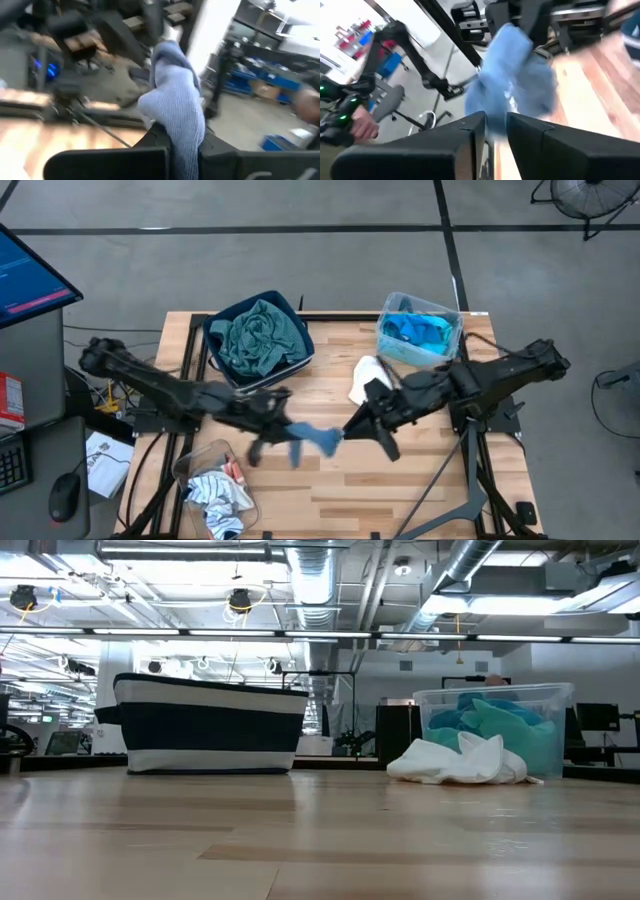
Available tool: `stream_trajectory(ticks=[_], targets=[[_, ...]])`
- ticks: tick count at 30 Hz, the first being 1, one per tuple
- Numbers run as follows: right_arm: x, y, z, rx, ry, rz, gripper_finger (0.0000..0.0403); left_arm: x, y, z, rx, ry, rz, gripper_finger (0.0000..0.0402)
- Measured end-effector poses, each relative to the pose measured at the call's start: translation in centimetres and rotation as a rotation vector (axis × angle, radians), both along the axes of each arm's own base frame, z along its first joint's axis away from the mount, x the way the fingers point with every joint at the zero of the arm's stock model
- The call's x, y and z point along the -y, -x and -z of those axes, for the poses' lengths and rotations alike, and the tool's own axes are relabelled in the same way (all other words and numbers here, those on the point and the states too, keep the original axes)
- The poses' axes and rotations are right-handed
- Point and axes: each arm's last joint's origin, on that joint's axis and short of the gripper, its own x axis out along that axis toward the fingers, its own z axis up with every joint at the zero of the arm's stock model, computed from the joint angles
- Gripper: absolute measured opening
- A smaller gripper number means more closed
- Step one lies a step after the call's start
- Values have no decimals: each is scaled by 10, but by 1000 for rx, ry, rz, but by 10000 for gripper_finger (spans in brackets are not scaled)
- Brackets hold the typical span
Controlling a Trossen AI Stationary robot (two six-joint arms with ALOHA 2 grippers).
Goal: Pick & Place Cloths
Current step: Put the blue sock into the transparent bin
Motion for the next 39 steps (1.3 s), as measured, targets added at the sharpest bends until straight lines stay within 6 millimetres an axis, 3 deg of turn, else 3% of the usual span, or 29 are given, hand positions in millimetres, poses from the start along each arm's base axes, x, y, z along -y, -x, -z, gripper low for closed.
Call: stream_trajectory(ticks=[3,7,11,16,22,29,34,39], targets=[[3,13,-10,28,-3,-8,89,8,31,-13,-62,52,78,0],[5,26,-20,58,1,-26,99,21,75,-15,-255,132,201,0],[6,32,-23,60,1,-28,102,34,109,-8,-451,219,261,0],[6,31,-18,25,18,-22,102,49,134,14,-638,121,189,0],[2,20,-4,-43,54,-5,102,65,145,57,-978,-65,111,0],[1,9,15,-151,114,35,102,89,136,102,-1223,-256,97,2],[9,4,50,-405,276,196,102,101,131,127,-1333,-322,88,22],[21,-3,92,-714,436,357,113,105,131,134,-1422,-302,127,82]])
